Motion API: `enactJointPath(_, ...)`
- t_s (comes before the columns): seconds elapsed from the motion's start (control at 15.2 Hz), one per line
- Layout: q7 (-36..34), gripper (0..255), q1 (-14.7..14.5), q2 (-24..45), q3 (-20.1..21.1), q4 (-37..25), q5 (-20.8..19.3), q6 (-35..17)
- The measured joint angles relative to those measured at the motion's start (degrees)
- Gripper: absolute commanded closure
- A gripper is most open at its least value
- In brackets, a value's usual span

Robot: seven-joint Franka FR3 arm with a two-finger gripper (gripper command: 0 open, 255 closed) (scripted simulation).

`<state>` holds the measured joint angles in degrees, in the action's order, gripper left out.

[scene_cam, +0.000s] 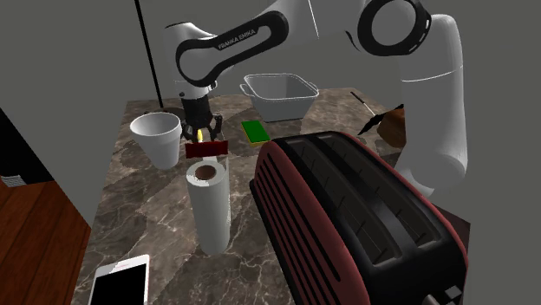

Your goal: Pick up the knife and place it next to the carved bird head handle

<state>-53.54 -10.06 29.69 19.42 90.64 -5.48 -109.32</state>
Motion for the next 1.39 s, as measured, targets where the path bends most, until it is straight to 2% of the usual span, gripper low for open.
enactJointPath(0.59, 0.0, 255, 0.0, -0.1, 0.0, -0.1, 0.0, 0.4)
enactJointPath(1.39, 0.2, 255, 0.2, -2.8, 0.5, -4.7, 1.0, 7.7)
